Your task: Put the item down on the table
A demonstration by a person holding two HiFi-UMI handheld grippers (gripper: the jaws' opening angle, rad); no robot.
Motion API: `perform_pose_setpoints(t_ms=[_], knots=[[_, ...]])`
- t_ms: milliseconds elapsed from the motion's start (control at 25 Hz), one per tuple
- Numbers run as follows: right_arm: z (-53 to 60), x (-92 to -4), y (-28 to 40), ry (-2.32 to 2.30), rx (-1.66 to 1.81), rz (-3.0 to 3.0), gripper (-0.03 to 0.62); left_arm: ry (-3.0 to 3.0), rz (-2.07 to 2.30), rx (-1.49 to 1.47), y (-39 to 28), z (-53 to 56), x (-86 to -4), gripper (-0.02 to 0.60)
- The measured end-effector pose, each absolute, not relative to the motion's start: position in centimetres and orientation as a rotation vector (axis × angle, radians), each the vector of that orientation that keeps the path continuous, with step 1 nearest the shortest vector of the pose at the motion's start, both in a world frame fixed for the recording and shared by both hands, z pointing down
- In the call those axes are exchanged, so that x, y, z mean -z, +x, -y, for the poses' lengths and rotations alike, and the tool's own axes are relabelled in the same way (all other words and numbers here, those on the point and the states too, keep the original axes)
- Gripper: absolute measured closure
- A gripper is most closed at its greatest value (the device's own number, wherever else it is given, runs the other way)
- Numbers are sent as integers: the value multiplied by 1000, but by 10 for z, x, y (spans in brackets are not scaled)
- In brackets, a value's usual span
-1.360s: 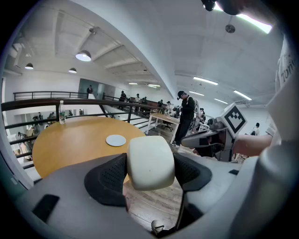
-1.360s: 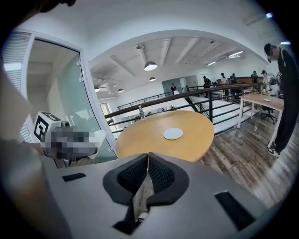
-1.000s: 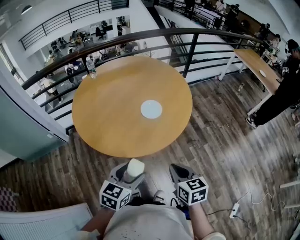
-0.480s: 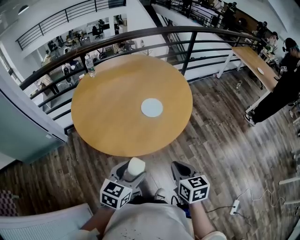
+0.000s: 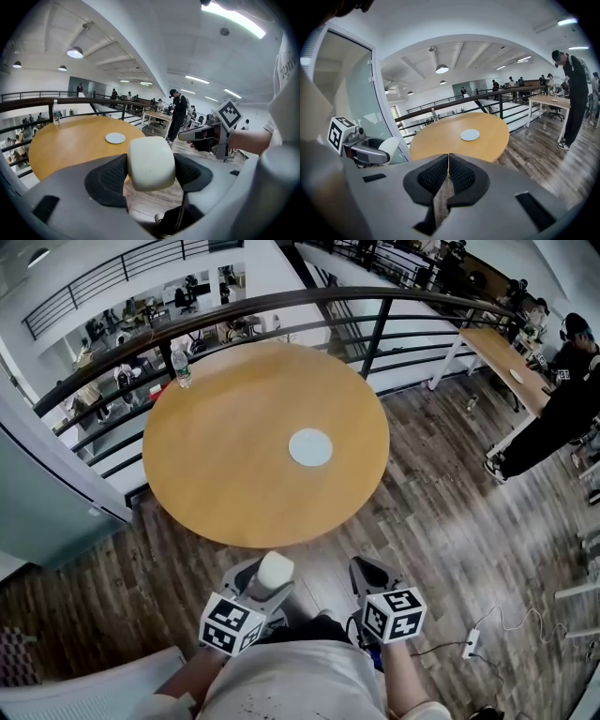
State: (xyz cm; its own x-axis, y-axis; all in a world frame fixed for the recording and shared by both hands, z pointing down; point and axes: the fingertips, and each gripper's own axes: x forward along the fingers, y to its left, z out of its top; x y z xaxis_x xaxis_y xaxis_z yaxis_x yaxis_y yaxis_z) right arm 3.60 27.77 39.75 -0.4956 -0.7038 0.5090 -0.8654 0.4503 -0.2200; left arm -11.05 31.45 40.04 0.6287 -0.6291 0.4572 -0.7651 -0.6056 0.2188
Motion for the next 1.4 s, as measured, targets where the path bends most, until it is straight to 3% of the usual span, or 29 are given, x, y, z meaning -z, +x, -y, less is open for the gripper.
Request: perform_pose_setpoints(t_ms=[760,1400], knots=[[-261,-406,31,1334,-660,2348,569,2469,1083,-463,-116,-293,-402,259],[-127,-411,54,1230,-659,2382,569,2399,1173,-447,-90,-170,-403,259]])
